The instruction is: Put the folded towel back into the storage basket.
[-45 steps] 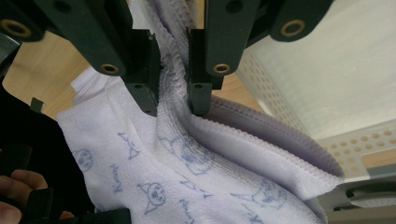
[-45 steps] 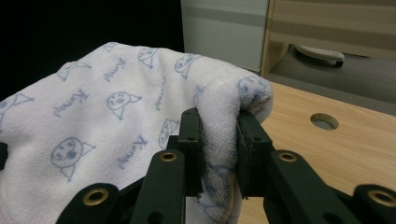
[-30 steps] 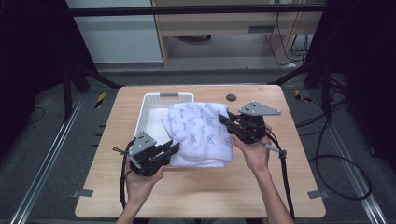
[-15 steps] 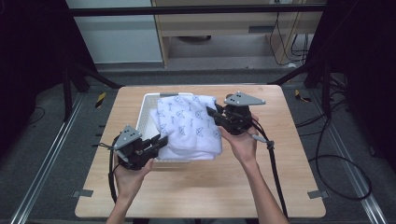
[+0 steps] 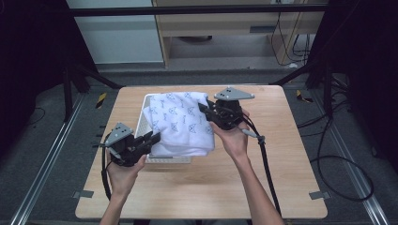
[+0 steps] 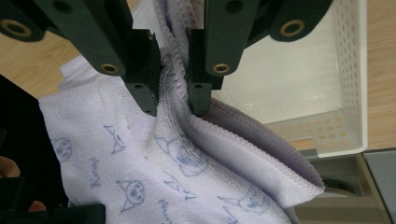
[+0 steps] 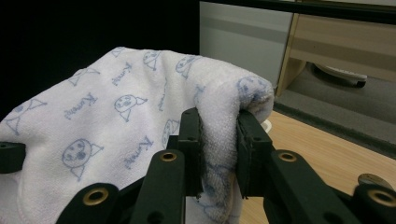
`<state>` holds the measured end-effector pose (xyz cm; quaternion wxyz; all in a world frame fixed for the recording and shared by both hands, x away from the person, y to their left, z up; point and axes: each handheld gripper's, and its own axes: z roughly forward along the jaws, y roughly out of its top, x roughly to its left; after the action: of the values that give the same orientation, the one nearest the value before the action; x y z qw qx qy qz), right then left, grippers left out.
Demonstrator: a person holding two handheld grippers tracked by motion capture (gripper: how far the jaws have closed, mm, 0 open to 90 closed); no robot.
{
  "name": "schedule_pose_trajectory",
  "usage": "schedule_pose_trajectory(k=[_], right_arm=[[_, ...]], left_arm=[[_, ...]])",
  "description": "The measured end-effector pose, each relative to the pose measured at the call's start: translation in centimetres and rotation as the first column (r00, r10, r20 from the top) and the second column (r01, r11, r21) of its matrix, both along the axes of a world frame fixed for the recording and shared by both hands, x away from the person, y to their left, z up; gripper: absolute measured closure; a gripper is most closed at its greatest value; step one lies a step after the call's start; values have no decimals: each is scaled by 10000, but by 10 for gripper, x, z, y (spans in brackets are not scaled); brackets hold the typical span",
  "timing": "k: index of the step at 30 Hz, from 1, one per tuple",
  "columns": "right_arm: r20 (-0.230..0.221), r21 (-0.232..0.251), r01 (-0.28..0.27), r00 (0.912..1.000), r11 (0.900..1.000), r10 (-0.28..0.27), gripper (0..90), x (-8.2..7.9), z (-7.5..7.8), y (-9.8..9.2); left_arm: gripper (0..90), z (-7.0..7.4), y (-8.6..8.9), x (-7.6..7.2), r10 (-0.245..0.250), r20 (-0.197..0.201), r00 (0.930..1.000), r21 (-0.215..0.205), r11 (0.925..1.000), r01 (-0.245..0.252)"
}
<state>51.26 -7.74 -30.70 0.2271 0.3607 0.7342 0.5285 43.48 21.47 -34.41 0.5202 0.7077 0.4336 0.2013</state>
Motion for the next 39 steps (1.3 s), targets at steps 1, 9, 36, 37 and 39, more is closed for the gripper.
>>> schedule_pose_trajectory(k=[1,9,36,37,39], right_arm=[[-8,-7,2,10000,10000,-2,747,1,0,1],[-67,-25,-16,10000,10000,15,748,9,0,12],[-173,16,-152,9997,9999,152,748,37,-10,49],[-211,3,-137,9997,9999,137,748,39,-12,51],[-245,1,-151,9996,9999,151,748,40,-13,53]], left_arm=[[761,0,1,1,29,-23,10000,-28,10000,-29],[762,1,11,6,233,-22,9997,-24,9997,-233],[762,-9,37,27,1135,-279,9931,76,9935,-1133],[762,-10,38,28,1166,-303,9927,66,9932,-1165],[762,-11,40,29,1215,-336,9920,59,9926,-1214]])
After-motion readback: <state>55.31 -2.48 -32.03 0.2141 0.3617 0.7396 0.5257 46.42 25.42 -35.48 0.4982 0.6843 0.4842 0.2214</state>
